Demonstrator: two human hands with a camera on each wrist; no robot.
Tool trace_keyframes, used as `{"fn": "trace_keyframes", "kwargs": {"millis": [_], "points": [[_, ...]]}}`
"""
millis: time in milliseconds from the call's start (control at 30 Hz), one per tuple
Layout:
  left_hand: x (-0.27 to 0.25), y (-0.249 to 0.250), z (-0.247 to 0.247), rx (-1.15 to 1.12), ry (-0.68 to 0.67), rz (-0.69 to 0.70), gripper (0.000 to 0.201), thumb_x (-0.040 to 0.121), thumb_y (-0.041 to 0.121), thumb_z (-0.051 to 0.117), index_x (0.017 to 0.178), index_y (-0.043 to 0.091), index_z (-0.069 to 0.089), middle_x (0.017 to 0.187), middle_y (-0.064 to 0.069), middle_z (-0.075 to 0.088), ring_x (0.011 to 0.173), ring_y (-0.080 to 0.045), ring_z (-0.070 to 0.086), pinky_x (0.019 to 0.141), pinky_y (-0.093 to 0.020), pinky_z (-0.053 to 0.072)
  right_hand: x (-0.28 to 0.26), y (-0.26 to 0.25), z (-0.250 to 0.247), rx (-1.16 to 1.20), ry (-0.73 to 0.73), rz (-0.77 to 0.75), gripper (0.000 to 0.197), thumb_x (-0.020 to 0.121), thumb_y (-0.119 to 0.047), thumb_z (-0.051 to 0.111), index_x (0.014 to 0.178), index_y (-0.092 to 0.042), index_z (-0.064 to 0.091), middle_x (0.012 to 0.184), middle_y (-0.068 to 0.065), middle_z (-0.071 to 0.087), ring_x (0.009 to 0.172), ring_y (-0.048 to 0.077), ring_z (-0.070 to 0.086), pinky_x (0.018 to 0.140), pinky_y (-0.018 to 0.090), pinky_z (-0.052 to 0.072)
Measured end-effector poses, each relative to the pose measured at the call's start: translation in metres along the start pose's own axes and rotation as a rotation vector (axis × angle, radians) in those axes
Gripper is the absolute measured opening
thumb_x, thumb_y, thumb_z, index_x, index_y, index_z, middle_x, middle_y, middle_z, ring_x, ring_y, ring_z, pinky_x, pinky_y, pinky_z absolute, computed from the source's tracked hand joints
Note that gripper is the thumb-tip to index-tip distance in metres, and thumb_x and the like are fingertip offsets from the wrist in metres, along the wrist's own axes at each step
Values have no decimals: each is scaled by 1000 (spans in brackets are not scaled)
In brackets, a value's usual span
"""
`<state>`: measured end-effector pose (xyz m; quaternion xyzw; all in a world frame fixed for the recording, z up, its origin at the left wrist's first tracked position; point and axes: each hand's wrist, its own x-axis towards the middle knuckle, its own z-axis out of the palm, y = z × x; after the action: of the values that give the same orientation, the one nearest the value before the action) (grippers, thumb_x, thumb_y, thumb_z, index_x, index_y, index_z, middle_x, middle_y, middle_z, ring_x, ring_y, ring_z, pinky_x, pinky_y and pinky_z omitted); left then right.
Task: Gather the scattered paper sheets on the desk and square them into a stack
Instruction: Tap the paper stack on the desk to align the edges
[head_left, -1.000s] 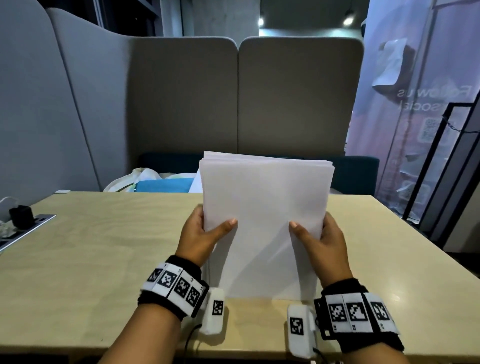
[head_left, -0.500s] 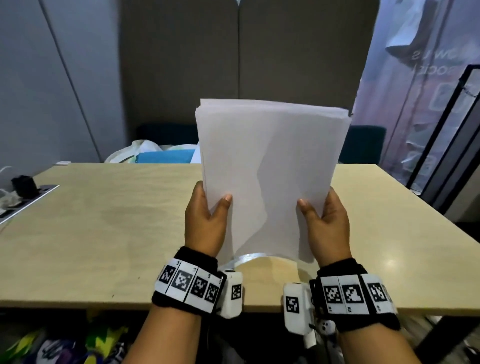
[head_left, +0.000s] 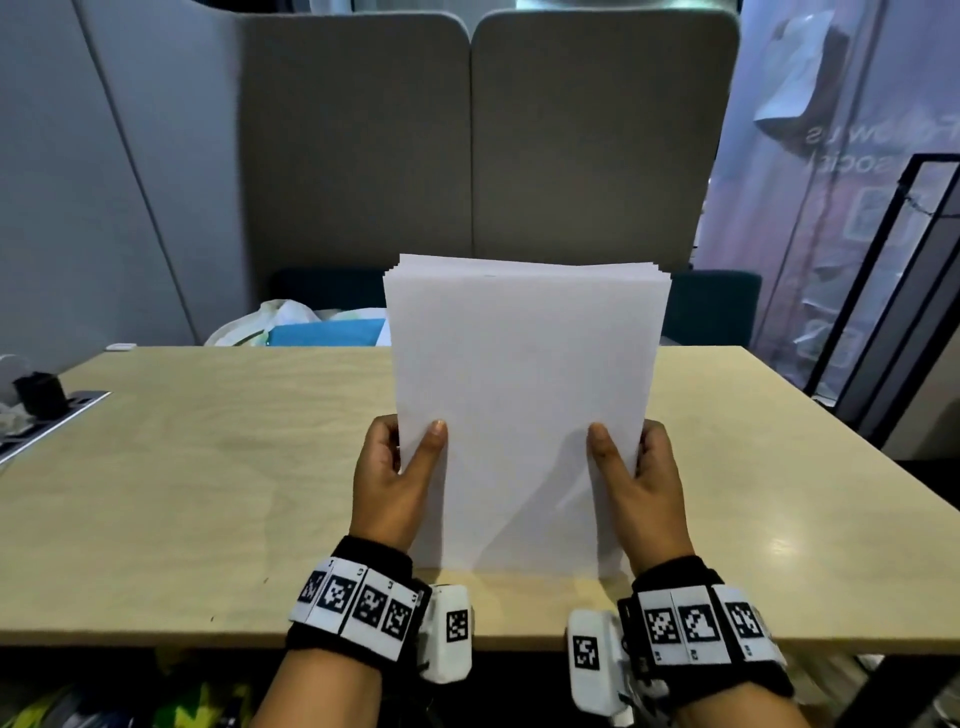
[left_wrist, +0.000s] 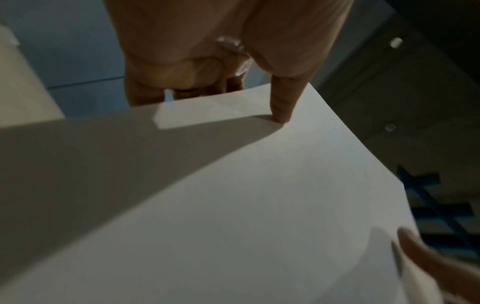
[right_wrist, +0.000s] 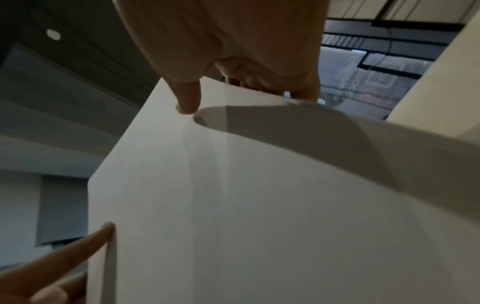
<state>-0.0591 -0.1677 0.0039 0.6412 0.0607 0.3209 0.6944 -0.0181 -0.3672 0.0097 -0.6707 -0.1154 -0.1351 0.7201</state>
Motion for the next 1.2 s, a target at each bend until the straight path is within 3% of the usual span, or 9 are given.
{"fn": "trace_keyframes", "kwargs": {"millis": [133,300,533,700,767,833,967,1133,1200], "points": [[-3,-1,9,50,-24,65,22,83,31,66,101,28,54,107,9,68,100,-3,64,90,-28,51,-3,-8,7,27,-57,-30,16,93,-17,58,101,-31,54,96,-16,66,84,-8,65,63,6,49],[0,18,17,126,45,218,26,92,14,59,99,37,48,105,20,60,95,16,57,84,-6,44,2,-30,13,56,-22,-119,17,94,-10,53,100,-26,51,96,-16,62,77,-17,60,61,1,45],[8,33,16,145,48,254,32,89,23,64,109,36,43,111,15,60,104,-3,60,95,-39,52,7,-39,8,-48,-29,-150,25,94,-18,55,114,-25,42,99,-18,56,77,-20,57,58,-2,43],[17,73,21,146,30,423,81,88,13,64,138,50,12,133,14,44,118,-3,53,96,-20,49,17,-63,7,-232,24,-367,77,93,-15,57,142,-51,11,131,-23,37,117,-3,46,95,14,44],[24,91,23,246,39,526,76,90,16,62,135,56,17,143,10,38,124,-8,48,99,-25,48,20,-80,10,-302,5,-441,67,95,-17,53,141,-53,20,133,-19,33,115,-11,40,95,7,35],[32,98,24,336,49,609,57,92,20,59,129,55,34,136,6,42,120,-1,47,98,-23,46,22,-90,13,-376,12,-462,50,97,-21,50,138,-46,36,128,-7,35,108,-2,44,88,0,34],[34,96,24,419,66,653,24,93,21,58,117,26,57,122,-2,51,104,14,45,84,2,36,20,-92,14,-448,49,-483,40,96,-24,51,132,-39,44,120,-8,34,99,-4,43,80,-2,33],[29,95,19,331,71,559,31,89,31,63,115,26,46,114,6,47,101,-3,53,80,-21,54,19,-88,14,-389,91,-504,44,94,-23,56,130,-40,38,121,-18,34,104,-23,39,95,13,39],[27,96,20,311,62,520,35,87,34,64,114,28,43,113,8,46,98,-8,54,78,-23,56,19,-87,15,-382,109,-490,48,92,-25,58,131,-39,34,126,-19,35,109,-12,43,97,20,41]]}}
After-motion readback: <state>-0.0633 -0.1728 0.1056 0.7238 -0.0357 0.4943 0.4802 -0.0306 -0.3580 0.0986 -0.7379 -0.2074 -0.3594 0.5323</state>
